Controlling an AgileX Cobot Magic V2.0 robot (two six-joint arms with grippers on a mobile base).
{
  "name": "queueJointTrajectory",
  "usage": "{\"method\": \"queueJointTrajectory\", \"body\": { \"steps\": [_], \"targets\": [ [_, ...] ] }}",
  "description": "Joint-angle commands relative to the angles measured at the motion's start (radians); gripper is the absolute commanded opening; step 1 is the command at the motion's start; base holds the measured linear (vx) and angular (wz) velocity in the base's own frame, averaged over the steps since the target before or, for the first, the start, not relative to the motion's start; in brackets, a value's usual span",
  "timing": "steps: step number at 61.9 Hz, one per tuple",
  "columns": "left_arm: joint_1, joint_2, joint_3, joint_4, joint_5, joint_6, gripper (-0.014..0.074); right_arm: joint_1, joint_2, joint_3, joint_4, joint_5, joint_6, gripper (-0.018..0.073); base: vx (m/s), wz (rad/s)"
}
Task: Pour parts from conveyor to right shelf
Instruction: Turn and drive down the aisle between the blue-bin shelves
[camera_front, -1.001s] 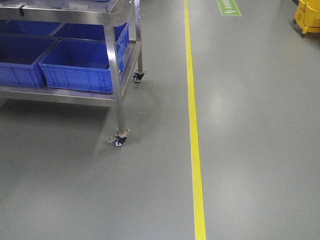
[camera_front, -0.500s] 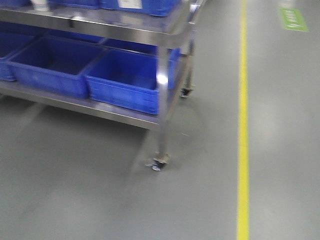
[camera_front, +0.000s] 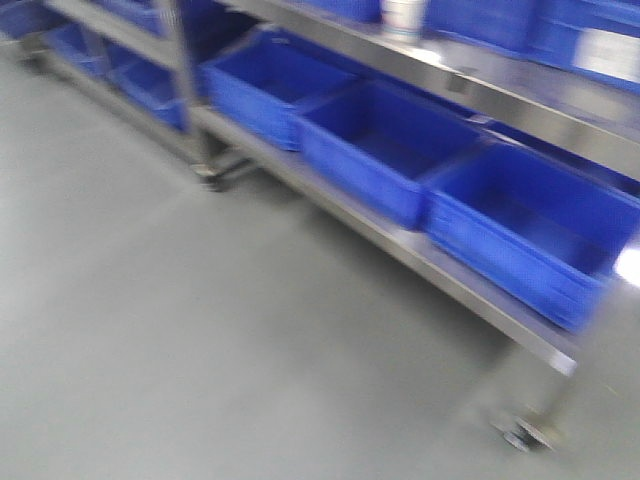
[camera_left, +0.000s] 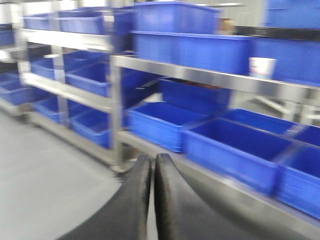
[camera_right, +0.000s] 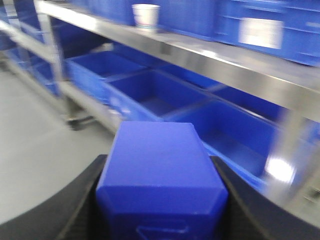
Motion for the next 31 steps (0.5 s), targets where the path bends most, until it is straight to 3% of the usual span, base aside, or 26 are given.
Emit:
{"method": "queueJointTrajectory", "body": {
  "steps": [1, 31],
  "targets": [
    [-0.008, -0.01, 0.031, -0.003, -0.077, -0.009, -0.0006, -0.002, 0.017, -0.029, -0.004, -0.082, -0.008, -0.0005, 0.29, 0.96],
    [-0.008, -0.01, 0.031, -0.003, -0.077, -0.009, -0.0006, -0.002, 0.017, -0.029, -0.004, -0.082, -0.008, -0.0005, 0.26, 0.82]
  ]
}}
